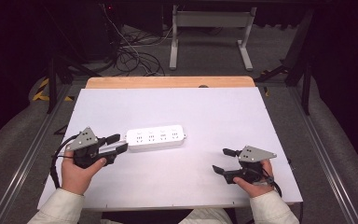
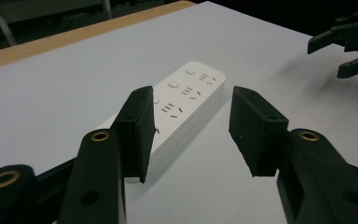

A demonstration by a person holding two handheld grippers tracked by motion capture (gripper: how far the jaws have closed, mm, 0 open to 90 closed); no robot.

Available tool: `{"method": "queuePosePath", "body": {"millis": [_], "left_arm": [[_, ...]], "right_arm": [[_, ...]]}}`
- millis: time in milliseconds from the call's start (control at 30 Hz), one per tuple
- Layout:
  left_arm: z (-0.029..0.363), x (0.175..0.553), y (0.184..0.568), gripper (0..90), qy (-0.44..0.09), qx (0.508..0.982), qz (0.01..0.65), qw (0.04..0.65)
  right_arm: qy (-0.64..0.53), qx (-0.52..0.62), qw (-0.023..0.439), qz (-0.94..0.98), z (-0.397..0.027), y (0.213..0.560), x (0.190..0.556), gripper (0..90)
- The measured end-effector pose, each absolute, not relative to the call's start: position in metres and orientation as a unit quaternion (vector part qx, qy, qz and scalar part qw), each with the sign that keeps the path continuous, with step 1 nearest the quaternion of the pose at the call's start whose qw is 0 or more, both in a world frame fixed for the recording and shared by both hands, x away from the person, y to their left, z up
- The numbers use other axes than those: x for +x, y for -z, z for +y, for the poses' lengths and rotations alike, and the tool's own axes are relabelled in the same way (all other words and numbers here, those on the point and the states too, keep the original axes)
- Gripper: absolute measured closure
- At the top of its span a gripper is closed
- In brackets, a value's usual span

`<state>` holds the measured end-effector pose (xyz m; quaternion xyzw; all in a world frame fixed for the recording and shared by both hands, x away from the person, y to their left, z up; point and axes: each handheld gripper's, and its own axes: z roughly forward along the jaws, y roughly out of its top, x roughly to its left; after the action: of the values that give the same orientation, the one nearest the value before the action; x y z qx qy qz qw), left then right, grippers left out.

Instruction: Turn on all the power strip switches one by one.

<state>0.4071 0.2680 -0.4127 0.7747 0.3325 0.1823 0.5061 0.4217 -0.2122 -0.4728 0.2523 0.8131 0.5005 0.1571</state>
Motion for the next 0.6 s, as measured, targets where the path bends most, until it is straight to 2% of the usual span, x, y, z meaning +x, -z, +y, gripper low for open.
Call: {"method": "queuePosePath", "body": {"millis": [200, 333, 367, 433, 467, 500, 600], "left_arm": [[0.265, 0.415, 0.409, 54.9, -0.181, 0.782, 0.332, 0.494], [0.262, 0.422, 0.404, 64.9, -0.182, 0.788, 0.328, 0.489], [0.261, 0.424, 0.404, 64.9, -0.187, 0.788, 0.327, 0.487], [0.259, 0.428, 0.404, 78.6, -0.188, 0.788, 0.325, 0.488], [0.259, 0.430, 0.405, 78.6, -0.184, 0.787, 0.324, 0.493], [0.258, 0.433, 0.406, 87.4, -0.176, 0.787, 0.325, 0.494], [0.257, 0.437, 0.406, 89.5, -0.175, 0.789, 0.328, 0.488]], "right_arm": [[-0.500, 0.252, 0.155, 0.814, -0.212, 0.473, 0.422, 25.4], [-0.499, 0.252, 0.156, 0.815, -0.212, 0.473, 0.422, 25.4], [-0.498, 0.252, 0.156, 0.815, -0.212, 0.473, 0.422, 25.4], [-0.498, 0.253, 0.152, 0.816, -0.212, 0.474, 0.422, 25.4], [-0.498, 0.253, 0.152, 0.816, -0.212, 0.474, 0.422, 25.4], [-0.497, 0.252, 0.151, 0.816, -0.212, 0.474, 0.422, 25.4], [-0.497, 0.252, 0.151, 0.817, -0.212, 0.474, 0.422, 25.4]]}}
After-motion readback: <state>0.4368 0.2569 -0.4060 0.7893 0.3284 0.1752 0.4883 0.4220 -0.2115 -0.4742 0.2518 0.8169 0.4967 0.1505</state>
